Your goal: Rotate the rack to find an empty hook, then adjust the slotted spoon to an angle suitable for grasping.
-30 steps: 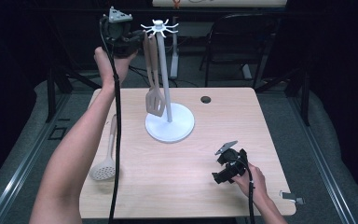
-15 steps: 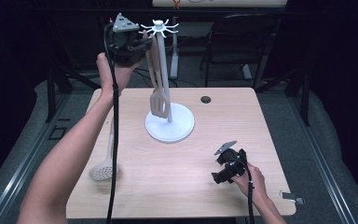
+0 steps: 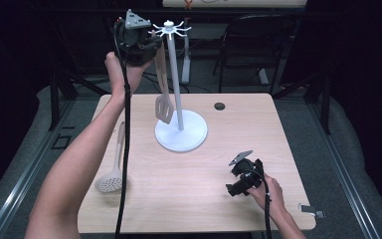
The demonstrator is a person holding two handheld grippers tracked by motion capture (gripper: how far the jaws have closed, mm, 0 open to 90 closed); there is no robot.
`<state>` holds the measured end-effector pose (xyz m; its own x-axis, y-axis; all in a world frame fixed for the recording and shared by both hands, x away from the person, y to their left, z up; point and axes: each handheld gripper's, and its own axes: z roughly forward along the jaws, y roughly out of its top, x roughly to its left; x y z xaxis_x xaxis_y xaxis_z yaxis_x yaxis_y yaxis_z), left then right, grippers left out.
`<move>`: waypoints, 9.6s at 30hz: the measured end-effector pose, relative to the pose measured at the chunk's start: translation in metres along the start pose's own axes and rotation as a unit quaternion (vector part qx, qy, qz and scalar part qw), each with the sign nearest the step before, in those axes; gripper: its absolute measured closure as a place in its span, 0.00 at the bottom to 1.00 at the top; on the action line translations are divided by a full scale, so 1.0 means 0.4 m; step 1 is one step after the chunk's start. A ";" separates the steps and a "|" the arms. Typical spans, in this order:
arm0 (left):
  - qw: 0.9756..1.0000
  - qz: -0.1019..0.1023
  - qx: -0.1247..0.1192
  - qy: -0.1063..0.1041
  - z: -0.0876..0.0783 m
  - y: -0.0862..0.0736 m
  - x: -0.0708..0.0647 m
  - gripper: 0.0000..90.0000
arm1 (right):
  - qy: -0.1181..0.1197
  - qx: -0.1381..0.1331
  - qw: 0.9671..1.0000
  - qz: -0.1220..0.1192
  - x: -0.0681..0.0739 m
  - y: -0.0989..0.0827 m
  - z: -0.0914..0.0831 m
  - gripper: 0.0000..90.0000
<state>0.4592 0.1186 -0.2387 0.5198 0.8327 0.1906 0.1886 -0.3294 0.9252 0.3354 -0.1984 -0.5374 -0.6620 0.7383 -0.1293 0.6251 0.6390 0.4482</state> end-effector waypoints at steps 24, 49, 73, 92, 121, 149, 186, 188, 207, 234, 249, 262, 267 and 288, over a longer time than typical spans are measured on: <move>0.999 -0.028 0.006 0.023 0.024 -0.010 0.051 0.95 | 0.000 0.010 1.000 -0.009 -0.004 0.002 0.001 0.05; 0.998 -0.041 0.043 0.001 0.005 -0.040 0.062 0.52 | 0.002 0.001 1.000 -0.003 -0.002 0.001 -0.002 0.05; 0.991 -0.027 0.131 -0.005 -0.006 -0.251 0.050 0.14 | 0.002 -0.019 1.000 -0.005 -0.007 -0.001 -0.006 0.02; 0.981 -0.059 0.181 -0.024 -0.044 -0.470 0.019 0.12 | 0.003 -0.020 1.000 -0.002 -0.001 -0.001 -0.006 0.02; 0.959 -0.143 0.240 -0.038 -0.122 -0.761 -0.020 0.13 | 0.005 -0.026 1.000 -0.006 0.007 0.002 -0.005 0.02; 0.954 -0.176 0.242 0.034 -0.159 -0.805 0.068 0.13 | 0.025 -0.037 0.999 -0.013 -0.010 -0.012 -0.021 0.02; 0.918 -0.200 0.342 0.014 0.001 -0.871 0.123 0.50 | 0.030 -0.038 0.998 0.031 -0.007 -0.021 -0.030 0.09; 0.916 -0.200 0.346 0.017 0.007 -0.877 0.125 0.55 | 0.033 -0.041 0.998 0.030 -0.006 -0.019 -0.030 0.09; 0.916 -0.177 0.360 0.020 0.004 -0.884 0.110 0.76 | 0.030 -0.039 0.999 0.022 -0.007 -0.017 -0.035 0.10; 0.914 -0.145 0.378 -0.029 -0.048 -0.875 0.090 0.83 | 0.043 -0.023 0.999 0.014 -0.005 -0.015 -0.024 0.10; 0.910 -0.130 0.390 -0.063 -0.077 -0.876 0.090 0.84 | 0.037 -0.023 0.999 0.000 0.002 -0.011 -0.028 0.10; 0.914 -0.127 0.385 -0.012 -0.007 -0.835 0.090 0.65 | 0.035 -0.019 0.999 -0.002 0.005 -0.007 -0.023 0.10; 0.911 -0.135 0.390 -0.012 0.010 -0.850 0.093 0.70 | 0.033 -0.019 0.999 -0.002 0.001 -0.009 -0.023 0.10; 0.910 -0.096 0.403 -0.033 0.007 -0.843 0.049 0.85 | 0.031 -0.025 0.999 0.001 0.002 -0.010 -0.026 0.11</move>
<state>0.4082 0.2449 -0.5477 0.4563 0.8898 0.0067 0.8166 -0.4218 0.3940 0.3281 -0.2027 -0.5303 -0.6854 0.7244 -0.0739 0.6068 0.6243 0.4920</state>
